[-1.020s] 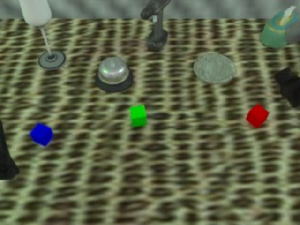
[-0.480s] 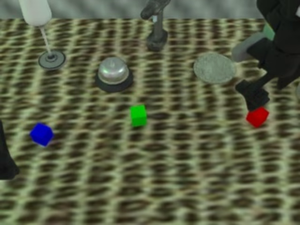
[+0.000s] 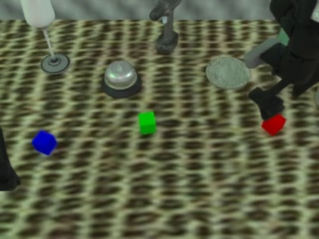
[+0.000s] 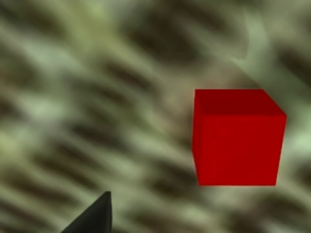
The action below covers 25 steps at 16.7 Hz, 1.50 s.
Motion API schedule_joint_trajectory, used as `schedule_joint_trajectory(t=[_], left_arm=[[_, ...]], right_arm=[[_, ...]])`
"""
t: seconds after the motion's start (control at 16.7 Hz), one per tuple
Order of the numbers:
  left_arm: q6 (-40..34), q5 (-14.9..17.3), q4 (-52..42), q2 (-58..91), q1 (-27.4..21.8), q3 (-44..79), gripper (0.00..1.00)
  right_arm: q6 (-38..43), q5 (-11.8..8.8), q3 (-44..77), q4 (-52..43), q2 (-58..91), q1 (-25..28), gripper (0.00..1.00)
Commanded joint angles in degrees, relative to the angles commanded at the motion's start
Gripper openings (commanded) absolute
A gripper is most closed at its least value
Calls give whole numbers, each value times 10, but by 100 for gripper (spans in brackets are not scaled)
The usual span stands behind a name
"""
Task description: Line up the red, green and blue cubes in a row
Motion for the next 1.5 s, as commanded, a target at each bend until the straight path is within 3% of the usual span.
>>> schedule_joint_trajectory(t=[0.42,0.72,1.5], left_arm=[[0,0,0,0,0,0,100],[0,0,0,0,0,0,100],[0,0,0,0,0,0,100]], right_arm=[[2,0,-90,149,54,3,100],[2,1,-100,162,61,3,100],[2,1,-100,162,61,3,2]])
